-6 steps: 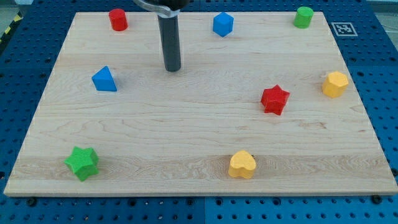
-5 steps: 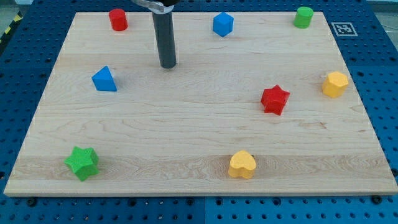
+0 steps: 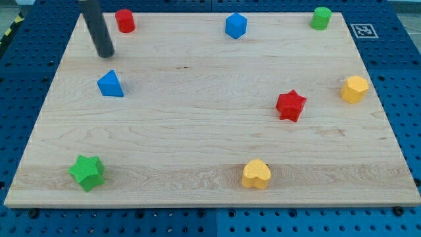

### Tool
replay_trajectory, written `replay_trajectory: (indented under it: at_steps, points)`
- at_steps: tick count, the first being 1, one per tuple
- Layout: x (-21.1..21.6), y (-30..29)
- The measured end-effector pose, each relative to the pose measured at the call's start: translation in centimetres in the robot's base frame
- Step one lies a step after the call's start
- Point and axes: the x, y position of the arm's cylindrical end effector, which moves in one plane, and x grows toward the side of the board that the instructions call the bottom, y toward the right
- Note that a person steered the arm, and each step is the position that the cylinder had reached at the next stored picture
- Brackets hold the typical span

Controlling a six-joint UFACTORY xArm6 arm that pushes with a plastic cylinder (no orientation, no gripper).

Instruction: Place your hand at the top left corner

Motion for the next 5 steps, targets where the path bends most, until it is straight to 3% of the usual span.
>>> replay_trajectory:
  at_steps: [1, 3, 5]
  points:
    - [-2.8, -3.0]
    - [-8.0, -3.6]
    - [-8.6, -3.8]
